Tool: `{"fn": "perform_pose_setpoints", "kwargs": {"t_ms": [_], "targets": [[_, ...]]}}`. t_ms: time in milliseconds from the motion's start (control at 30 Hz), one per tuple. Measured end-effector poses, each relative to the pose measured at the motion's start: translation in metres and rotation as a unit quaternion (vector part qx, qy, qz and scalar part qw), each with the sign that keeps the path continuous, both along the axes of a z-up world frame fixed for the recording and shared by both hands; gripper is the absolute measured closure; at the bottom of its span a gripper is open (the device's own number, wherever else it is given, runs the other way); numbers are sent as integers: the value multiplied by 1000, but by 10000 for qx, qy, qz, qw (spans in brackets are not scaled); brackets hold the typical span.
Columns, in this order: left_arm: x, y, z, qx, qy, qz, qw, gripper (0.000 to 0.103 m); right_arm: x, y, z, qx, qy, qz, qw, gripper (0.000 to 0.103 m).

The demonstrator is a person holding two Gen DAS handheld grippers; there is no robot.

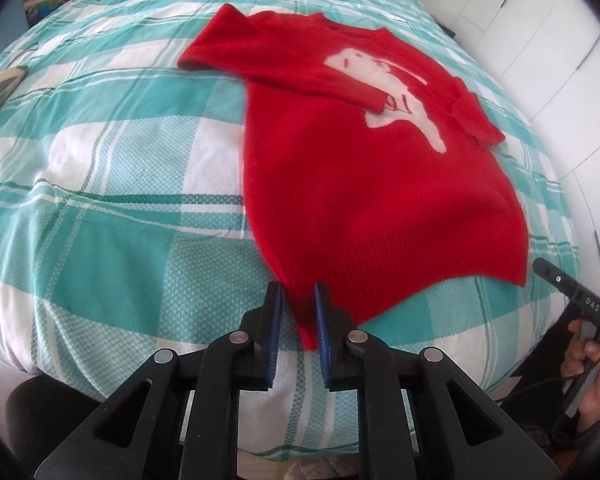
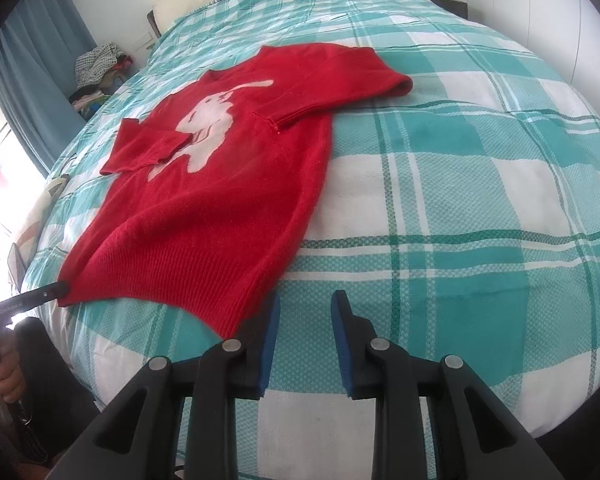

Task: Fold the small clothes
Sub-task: 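Lower both grippers and pinch the sweater hem side by side, then pull the hem toward the grippers to straighten the body, then open both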

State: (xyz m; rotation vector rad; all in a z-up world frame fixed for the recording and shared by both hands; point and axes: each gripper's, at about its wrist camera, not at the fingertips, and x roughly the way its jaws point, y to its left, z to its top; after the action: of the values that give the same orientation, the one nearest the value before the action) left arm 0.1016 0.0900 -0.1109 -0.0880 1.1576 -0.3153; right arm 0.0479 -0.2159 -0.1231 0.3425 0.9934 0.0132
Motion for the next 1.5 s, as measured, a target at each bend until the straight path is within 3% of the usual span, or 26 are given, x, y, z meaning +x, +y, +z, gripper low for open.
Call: {"fn": "perform_pose_setpoints", "kwargs": {"t_ms": [33, 67, 167, 200, 233, 267, 300, 333, 533, 667, 800, 900, 1233, 1500], "targets": [[1, 1, 0, -61, -22, 5, 10000, 76, 0, 1, 0, 178, -79, 16, 9998, 43], [2, 1, -2, -109, -30, 27, 9999, 74, 0, 2, -2, 368, -119, 32, 9992, 40], [11, -4, -12, -95, 43, 117, 9999, 76, 14, 5, -18, 682, 33, 71, 9976, 40], [13, -8, -16, -67, 46, 111, 9999, 84, 19, 7, -25, 770, 81, 134, 9969, 40], [14, -10, -18, 2, 36, 110, 9999, 100, 24, 9, -28, 808, 61, 209, 9965, 50], [15, -10, -18, 26, 41, 124, 9999, 101, 28, 11, -29, 796, 12, 249, 9965, 81], [13, -7, -16, -39, 44, 143, 9999, 101, 29, 9, -28, 785, 1, 216, 9967, 98], [11, -3, -12, -109, 43, 153, 9998, 102, 28, 6, -25, 837, -9, 157, 9964, 99], [-9, 17, 7, -31, 34, 149, 9999, 103, -9, -7, 9, 502, 15, 228, 9985, 100], [-12, 6, -5, 475, 36, 69, 9988, 103, -16, 1, -7, 349, 342, 292, 9984, 100], [-7, 3, -20, 639, 97, 111, 9979, 103, -12, 0, -31, 176, 514, 180, 9984, 100], [-6, 2, -25, 679, 107, 131, 9975, 103, -9, 0, -44, 108, 517, 166, 9985, 100], [-11, -16, -31, 1225, -197, 76, 9922, 102, -13, 2, -48, -6, 304, 207, 9993, 101], [-14, -14, -27, 1116, -282, 237, 9931, 101, -20, 0, -45, -13, 193, 139, 9997, 101]]}}
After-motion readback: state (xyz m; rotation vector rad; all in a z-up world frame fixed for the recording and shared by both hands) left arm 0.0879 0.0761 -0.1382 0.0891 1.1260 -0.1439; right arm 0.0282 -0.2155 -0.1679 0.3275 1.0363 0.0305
